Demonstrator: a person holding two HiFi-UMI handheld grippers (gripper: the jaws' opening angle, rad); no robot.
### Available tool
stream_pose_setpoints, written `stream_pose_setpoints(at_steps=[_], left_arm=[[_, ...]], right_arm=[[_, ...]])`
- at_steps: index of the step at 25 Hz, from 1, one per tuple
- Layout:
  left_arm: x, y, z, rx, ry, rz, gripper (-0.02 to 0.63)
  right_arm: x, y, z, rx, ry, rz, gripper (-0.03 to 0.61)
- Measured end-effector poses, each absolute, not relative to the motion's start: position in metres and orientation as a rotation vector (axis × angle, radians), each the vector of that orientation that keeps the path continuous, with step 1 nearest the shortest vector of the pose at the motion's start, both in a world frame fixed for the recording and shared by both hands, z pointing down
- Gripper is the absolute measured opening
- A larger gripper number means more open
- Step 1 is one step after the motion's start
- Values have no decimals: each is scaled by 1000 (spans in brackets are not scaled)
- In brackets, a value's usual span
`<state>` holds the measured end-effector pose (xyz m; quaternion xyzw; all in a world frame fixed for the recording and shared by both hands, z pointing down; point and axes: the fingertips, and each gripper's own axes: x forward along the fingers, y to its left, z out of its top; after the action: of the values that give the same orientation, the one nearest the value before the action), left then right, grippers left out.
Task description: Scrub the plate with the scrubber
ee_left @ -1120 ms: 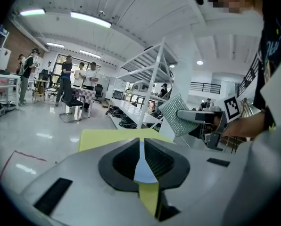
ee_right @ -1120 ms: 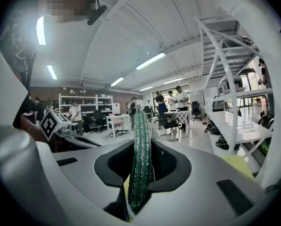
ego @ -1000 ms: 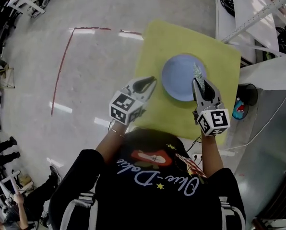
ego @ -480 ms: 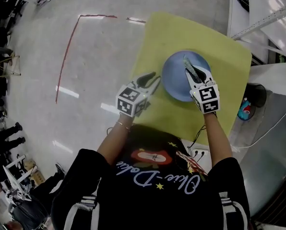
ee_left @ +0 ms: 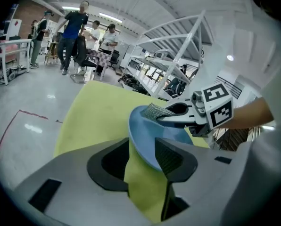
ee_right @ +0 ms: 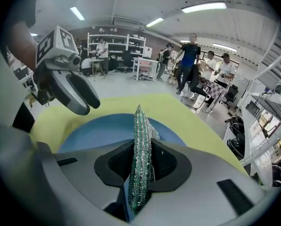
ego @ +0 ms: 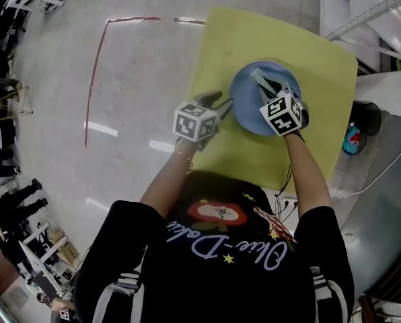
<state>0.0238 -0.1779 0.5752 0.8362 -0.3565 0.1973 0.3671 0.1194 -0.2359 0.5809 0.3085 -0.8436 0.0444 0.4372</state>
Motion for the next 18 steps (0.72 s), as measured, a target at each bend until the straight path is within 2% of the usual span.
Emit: stream_pose_setpoints(at_steps=[5, 11, 18], left_arm=[[33, -184, 595, 2107, -891, 547, 149], [44, -191, 610, 2083, -861, 524, 75], [47, -191, 614, 2075, -852, 475, 71]], right_arm=[[124, -236, 600, 723, -2048, 141, 66], [122, -235, 616, 662, -2047, 245, 74], [116, -227, 626, 539, -2017, 165, 74]])
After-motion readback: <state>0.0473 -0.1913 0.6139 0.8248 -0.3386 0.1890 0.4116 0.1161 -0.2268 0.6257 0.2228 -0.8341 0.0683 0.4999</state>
